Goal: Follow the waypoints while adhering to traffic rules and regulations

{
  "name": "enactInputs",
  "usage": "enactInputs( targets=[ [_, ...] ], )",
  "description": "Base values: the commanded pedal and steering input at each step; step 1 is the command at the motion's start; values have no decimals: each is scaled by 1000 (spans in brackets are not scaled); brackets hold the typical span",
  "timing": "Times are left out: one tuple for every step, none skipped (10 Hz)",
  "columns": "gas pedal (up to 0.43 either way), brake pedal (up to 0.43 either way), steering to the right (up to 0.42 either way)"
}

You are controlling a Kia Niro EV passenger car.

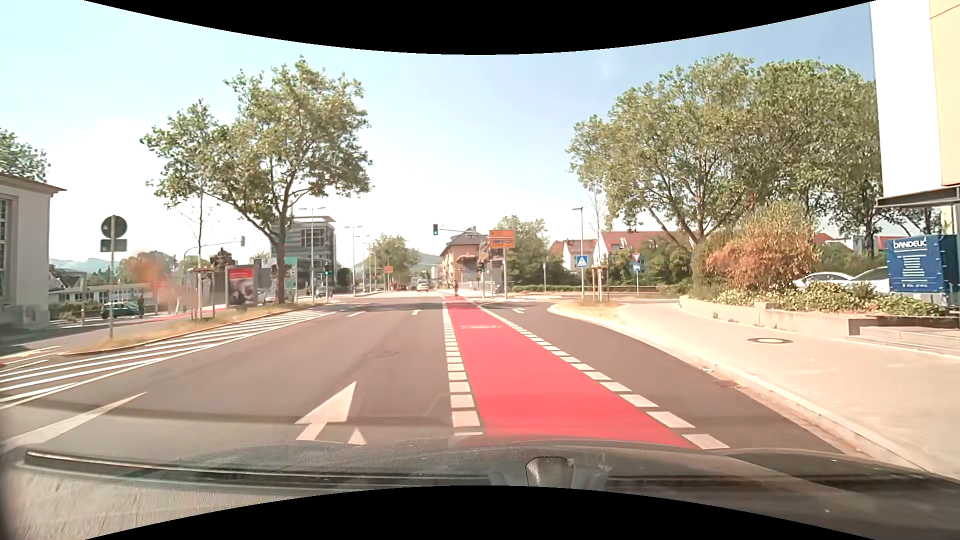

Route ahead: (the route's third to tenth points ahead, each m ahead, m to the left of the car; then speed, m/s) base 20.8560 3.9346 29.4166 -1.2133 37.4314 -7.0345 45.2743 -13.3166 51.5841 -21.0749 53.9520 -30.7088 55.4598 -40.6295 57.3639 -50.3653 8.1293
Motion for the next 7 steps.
enactInputs(
  targets=[
    [59,0,79],
    [59,0,75],
    [59,0,64],
    [59,0,47],
    [47,0,27],
    [47,0,14],
    [47,0,-1]
  ],
)
